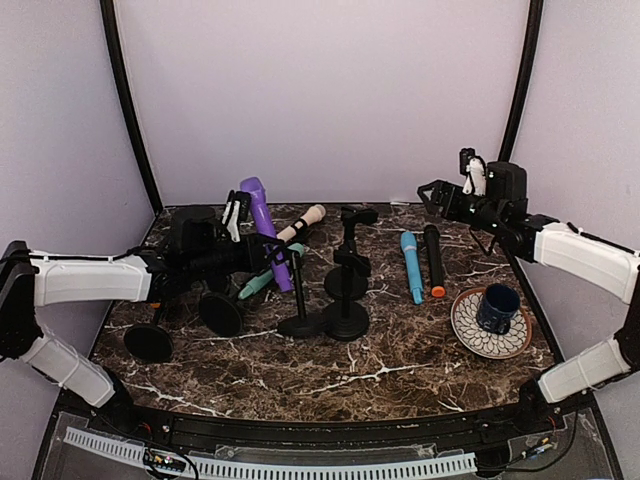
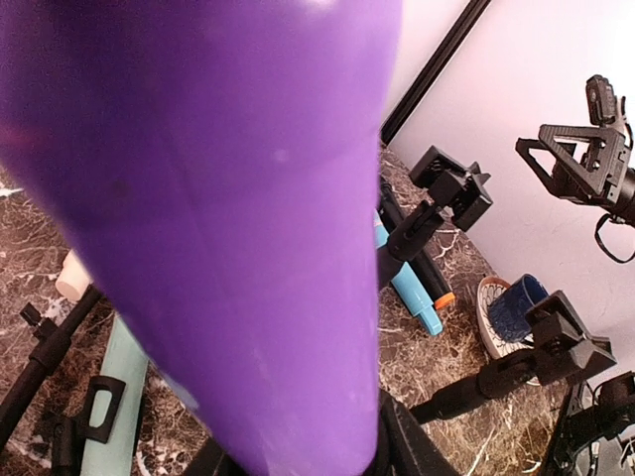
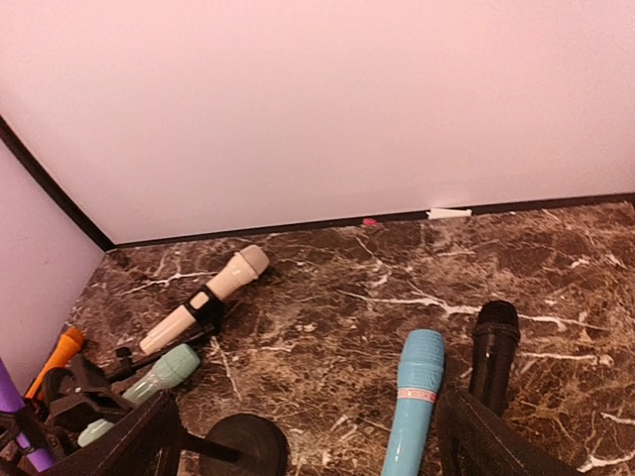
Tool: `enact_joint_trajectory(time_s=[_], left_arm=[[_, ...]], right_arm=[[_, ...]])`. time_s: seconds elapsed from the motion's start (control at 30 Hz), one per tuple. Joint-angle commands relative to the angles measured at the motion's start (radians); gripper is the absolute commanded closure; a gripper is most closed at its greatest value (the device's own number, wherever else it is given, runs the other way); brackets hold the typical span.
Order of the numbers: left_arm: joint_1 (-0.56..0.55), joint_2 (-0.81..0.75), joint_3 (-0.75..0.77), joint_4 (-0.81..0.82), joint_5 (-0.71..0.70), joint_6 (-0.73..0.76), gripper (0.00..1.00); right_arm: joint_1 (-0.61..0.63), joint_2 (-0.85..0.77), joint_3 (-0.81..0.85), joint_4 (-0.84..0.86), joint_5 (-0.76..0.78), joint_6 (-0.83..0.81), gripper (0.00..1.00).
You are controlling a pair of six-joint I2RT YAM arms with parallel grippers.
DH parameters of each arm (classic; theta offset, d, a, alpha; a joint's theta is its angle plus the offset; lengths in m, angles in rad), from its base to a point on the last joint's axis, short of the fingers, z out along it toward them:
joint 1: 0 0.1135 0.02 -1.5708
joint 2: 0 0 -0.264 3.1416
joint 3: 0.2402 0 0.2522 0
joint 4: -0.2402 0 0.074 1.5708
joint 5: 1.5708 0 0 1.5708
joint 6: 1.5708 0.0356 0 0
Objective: Remove the microphone from the stand
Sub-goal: Pick up the microphone stand with the microphone from the center of the board, then pass from the left arm to the right
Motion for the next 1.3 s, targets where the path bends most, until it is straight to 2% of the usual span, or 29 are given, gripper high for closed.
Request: enact_joint_trajectory(time_s=[0.0, 0.2, 0.43, 0.63, 0.97, 1.27], left_arm=[[-0.002, -0.120, -0.046, 0.222, 0.042, 0.054, 0.99], [-0.002, -0.235, -0.080, 0.287, 0.114, 0.115, 1.00], [-0.002, -0.321, -0.029, 0.224, 0.212, 0.182, 1.00], [-0.002, -0.324, 0.078, 0.137, 0.366, 0.225, 1.00], [-0.002, -0.283, 0.182, 0.079, 0.525, 0.256, 1.00], [-0.001, -0.244, 0.209, 0.084, 0.610, 0.258, 1.00]], right_arm=[[-0.002, -0.073, -0.060, 0.165, -0.181, -0.003, 0.10], [0.016, -0.151, -0.127, 0.302, -0.436, -0.016, 0.08], [0.101, -0.167, -0.112, 0.344, -0.564, -0.030, 0.04], [0.225, -0.115, 0.002, 0.259, -0.588, -0.091, 0.05], [0.432, 0.090, 0.239, 0.037, -0.589, -0.243, 0.10], [0.478, 0.188, 0.310, 0.014, -0.739, -0.243, 0.10]])
